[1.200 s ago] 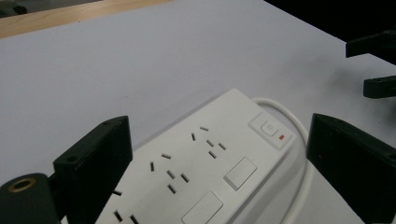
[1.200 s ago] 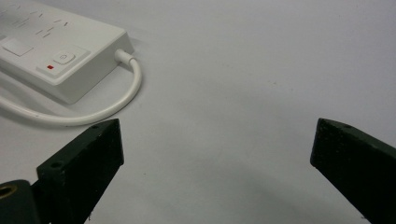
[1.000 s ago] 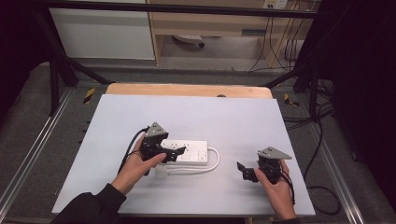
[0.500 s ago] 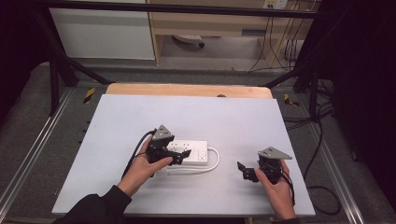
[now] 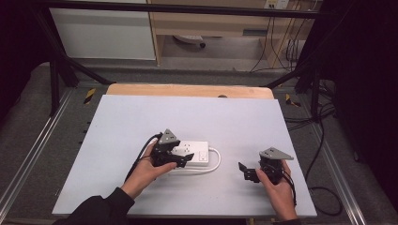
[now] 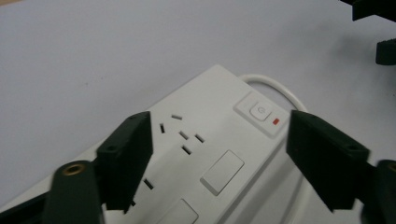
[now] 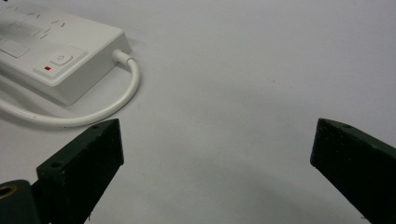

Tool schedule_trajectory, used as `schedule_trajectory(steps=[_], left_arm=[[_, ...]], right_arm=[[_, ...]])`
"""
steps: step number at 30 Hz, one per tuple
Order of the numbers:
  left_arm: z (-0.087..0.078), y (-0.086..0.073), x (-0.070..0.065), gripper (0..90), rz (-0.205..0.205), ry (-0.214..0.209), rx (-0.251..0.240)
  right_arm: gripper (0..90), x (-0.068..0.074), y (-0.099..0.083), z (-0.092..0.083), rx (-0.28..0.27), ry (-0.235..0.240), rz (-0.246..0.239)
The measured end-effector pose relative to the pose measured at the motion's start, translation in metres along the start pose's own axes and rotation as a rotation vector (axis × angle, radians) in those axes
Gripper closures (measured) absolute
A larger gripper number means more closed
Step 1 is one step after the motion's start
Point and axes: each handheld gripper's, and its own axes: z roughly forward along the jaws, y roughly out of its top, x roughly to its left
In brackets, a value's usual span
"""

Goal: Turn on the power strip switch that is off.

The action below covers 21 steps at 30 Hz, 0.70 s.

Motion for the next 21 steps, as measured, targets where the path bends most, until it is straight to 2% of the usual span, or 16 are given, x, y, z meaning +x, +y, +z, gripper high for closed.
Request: schedule_trajectory(steps=[1,3,4,5,6,7,8,9,10,11,14,15,16,21], left_arm=[[0.0,-0.001,0.0,30.6,0.004,-0.002,0.005],[0.002,-0.002,0.0,34.0,0.008,-0.007,0.012],[0.002,-0.002,0.0,38.5,0.011,-0.013,0.013],[0.003,-0.002,0.0,47.5,0.006,-0.019,0.013],[0.003,-0.002,0.001,47.5,0.002,-0.023,0.014],[0.002,-0.002,0.002,51.7,-0.007,-0.032,0.015],[0.002,-0.002,0.003,62.6,-0.009,-0.033,0.016],[0.001,-0.002,0.004,62.6,-0.013,-0.032,0.014],[0.001,-0.002,0.005,69.2,-0.013,-0.033,0.015],[0.0,-0.002,0.006,69.2,-0.02,-0.032,0.016],[-0.002,-0.002,0.009,80.4,-0.024,-0.038,0.023],[-0.003,-0.003,0.009,80.4,-0.019,-0.042,0.026],[-0.004,-0.003,0.01,84.2,-0.015,-0.045,0.029],[-0.008,-0.004,0.013,89.6,-0.006,-0.064,0.032]], right_arm=[[3.0,0.0,0.0,0.0,0.001,0.0,0.003],[3.0,0.0,0.0,0.0,0.0,0.0,0.0],[3.0,0.0,0.0,0.0,0.0,0.0,0.0],[3.0,0.0,0.0,0.0,0.0,-0.001,0.001],[3.0,0.0,0.0,0.0,0.0,-0.001,0.001],[3.0,0.0,0.0,0.0,0.0,-0.001,0.001],[3.1,0.0,0.0,0.0,0.001,0.001,-0.002],[3.1,0.0,0.0,0.0,0.001,0.001,-0.002],[3.1,0.0,0.0,0.0,0.004,0.002,-0.002],[3.1,0.0,0.0,0.0,0.004,0.002,-0.002],[3.0,0.001,0.0,0.0,0.006,0.002,0.0],[3.0,0.001,0.0,0.0,0.006,0.002,0.0],[3.0,0.001,0.0,0.0,0.006,0.002,0.001],[3.0,0.001,0.0,0.0,0.008,0.004,-0.002]])
